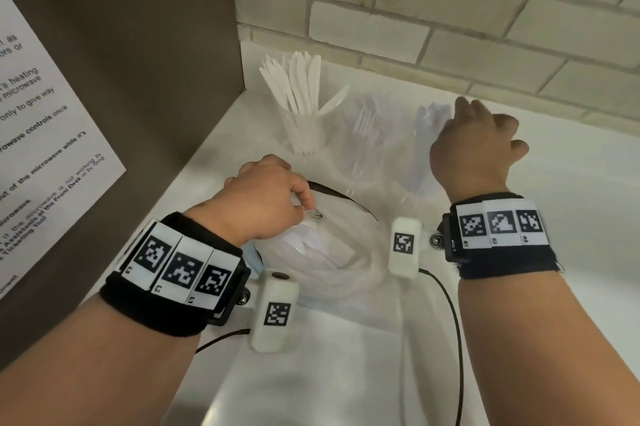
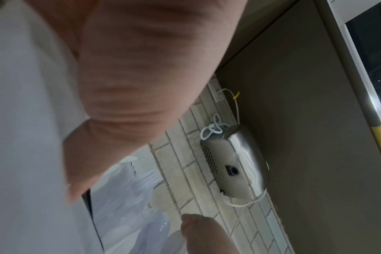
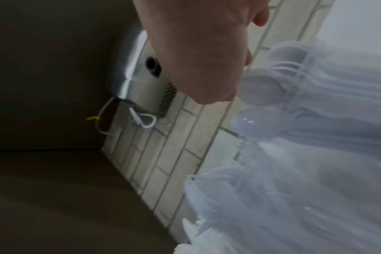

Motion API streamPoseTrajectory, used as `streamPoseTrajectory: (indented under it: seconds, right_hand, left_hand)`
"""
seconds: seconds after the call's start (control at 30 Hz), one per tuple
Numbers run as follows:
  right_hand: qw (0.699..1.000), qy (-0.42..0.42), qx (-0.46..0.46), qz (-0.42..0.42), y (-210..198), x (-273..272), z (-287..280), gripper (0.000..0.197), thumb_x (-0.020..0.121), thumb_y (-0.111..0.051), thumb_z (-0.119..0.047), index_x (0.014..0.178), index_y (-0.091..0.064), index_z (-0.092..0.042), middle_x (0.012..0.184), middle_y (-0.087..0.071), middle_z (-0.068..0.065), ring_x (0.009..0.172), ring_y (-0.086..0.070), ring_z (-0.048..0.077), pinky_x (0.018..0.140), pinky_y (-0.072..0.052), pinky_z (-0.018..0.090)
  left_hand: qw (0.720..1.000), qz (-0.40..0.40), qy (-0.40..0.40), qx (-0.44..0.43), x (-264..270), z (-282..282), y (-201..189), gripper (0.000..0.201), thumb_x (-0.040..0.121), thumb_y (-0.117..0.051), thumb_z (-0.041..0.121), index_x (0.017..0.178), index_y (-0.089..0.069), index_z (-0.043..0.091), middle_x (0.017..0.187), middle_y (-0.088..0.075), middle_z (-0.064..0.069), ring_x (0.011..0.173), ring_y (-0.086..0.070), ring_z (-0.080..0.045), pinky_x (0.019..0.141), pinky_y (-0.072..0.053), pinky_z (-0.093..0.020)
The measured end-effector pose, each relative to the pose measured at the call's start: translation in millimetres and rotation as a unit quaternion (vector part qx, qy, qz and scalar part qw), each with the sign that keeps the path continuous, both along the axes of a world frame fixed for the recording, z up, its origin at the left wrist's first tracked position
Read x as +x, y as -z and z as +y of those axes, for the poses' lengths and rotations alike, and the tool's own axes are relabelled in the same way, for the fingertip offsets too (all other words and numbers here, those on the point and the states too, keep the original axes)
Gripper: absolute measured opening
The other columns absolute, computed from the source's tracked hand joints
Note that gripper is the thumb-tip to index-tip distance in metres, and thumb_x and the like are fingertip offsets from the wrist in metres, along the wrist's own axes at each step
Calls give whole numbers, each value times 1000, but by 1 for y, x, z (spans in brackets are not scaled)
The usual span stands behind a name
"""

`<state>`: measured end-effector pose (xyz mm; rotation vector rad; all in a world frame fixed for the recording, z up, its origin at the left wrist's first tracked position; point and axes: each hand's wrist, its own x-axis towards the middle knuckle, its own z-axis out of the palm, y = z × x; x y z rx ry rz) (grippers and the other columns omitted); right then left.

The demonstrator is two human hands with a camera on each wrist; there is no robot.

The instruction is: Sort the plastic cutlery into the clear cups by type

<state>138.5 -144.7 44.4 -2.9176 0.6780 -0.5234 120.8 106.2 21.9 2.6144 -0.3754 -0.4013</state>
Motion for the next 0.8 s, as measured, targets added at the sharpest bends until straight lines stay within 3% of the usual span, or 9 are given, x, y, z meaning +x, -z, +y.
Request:
streamPoseTrajectory:
  seconds: [0.07, 0.17, 0.23, 0.33, 0.4, 0.47, 0.57, 0.67, 0.8]
  right_hand:
    - [996, -59, 13, -58, -9, -7, 12, 41, 95, -42, -18, 135, -49, -18, 144, -44, 6, 128, -36, 35, 100, -30, 46]
    - [968, -233, 71, -54, -20, -27, 46, 27, 90, -51, -13, 110, -70, -12, 118, -65, 9, 107, -58, 28, 83, -36, 23]
    - [940, -325, 79, 71, -20, -45, 74, 22, 88, -55, -16, 98, -74, -14, 104, -72, 3, 97, -64, 23, 77, -42, 23]
    - [867, -399, 71, 289, -6, -66, 107, 29, 85, -63, -32, 111, -65, -17, 101, -67, 0, 94, -61, 19, 72, -43, 23]
    - [838, -395, 71, 369, 5, -74, 116, 41, 81, -70, -41, 110, -58, -14, 92, -57, -1, 83, -54, 17, 57, -37, 18]
    - [821, -379, 62, 422, 14, -74, 119, 44, 81, -70, -46, 108, -56, -15, 96, -57, -1, 88, -54, 17, 58, -34, 16]
    - [834, -356, 34, 421, 30, -69, 118, 70, 77, -72, -50, 130, -44, -13, 119, -53, 3, 110, -51, 19, 78, -35, 22]
    - [866, -335, 38, 368, 45, -67, 119, 86, 67, -78, -55, 131, -39, -10, 116, -51, 6, 108, -52, 22, 76, -39, 28]
    - [850, -346, 58, 394, 51, -64, 125, 81, 66, -81, -46, 128, -39, -13, 111, -46, 5, 92, -57, 23, 76, -50, 32]
  left_hand:
    - [1000, 5, 4, -14, -1, 2, 1, 17, 85, -65, 29, 87, -67, 47, 142, -38, 3, 132, -35, -20, 107, -33, -33]
    - [1000, 18, 10, -8, -6, 4, 2, 17, 87, -63, 31, 97, -68, 43, 140, -37, 2, 128, -42, -15, 92, -32, -20]
    - [999, 37, 7, 17, -9, 5, 3, 23, 87, -61, 32, 106, -64, 44, 139, -37, 2, 125, -43, -16, 88, -33, -20]
    - [995, 68, 18, 66, -12, 5, 3, 48, 85, -59, 22, 128, -51, 42, 145, -29, 2, 106, -52, -16, 81, -42, -22]
    - [990, 89, 30, 105, -14, 8, 1, 67, 83, -57, 17, 140, -35, 43, 149, -22, -1, 103, -56, -19, 80, -48, -25]
    - [980, 117, 50, 152, -17, 13, 1, 84, 78, -60, 21, 146, -18, 46, 147, -22, -7, 93, -62, -21, 76, -52, -27]
    - [964, 162, 89, 192, -24, 18, 7, 112, 66, -70, 22, 147, 3, 46, 134, -33, -11, 87, -63, -21, 75, -57, -33]
    - [960, 170, 107, 195, -30, 19, 14, 124, 62, -73, 17, 146, 12, 45, 127, -34, -9, 92, -61, -22, 73, -58, -33]
    - [979, 141, 66, 133, -28, 18, 16, 120, 68, -72, 9, 147, 13, 40, 125, -33, -7, 84, -62, -20, 73, -55, -29]
